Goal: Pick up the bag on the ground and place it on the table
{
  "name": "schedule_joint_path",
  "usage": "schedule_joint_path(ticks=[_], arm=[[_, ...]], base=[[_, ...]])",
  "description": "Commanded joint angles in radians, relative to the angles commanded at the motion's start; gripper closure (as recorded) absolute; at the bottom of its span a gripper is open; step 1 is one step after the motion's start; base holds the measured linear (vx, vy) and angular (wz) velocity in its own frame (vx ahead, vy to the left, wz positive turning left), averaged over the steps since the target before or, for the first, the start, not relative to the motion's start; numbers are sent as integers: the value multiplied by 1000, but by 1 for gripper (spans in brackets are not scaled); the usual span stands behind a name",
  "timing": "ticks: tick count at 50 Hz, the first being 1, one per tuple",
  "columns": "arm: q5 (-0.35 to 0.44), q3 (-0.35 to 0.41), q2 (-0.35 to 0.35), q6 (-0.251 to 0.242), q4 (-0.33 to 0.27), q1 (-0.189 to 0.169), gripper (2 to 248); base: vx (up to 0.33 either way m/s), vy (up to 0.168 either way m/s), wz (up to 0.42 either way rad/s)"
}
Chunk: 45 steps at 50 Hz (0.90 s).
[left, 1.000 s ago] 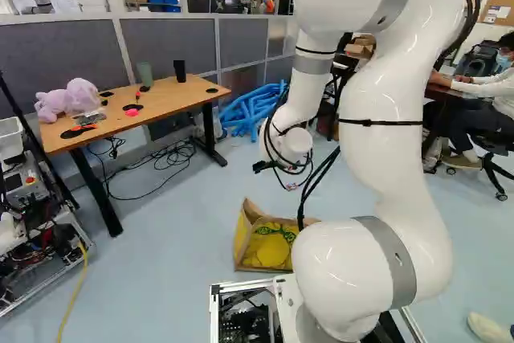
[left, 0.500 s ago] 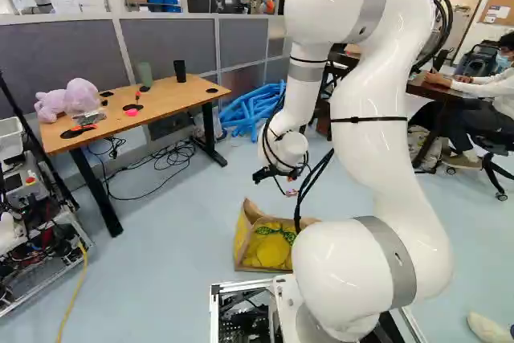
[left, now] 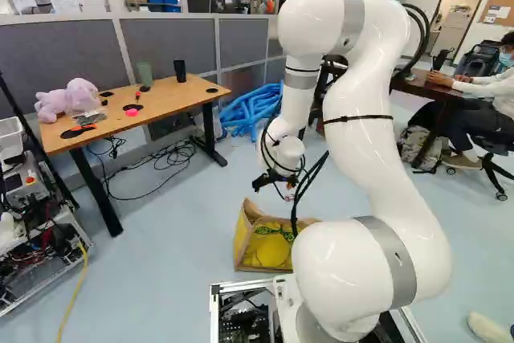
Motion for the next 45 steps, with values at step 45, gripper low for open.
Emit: schedule_joint_path(ticks=[45], arm=[[-1, -119, -192, 462, -91, 0, 3]], base=[[0, 0, 0]])
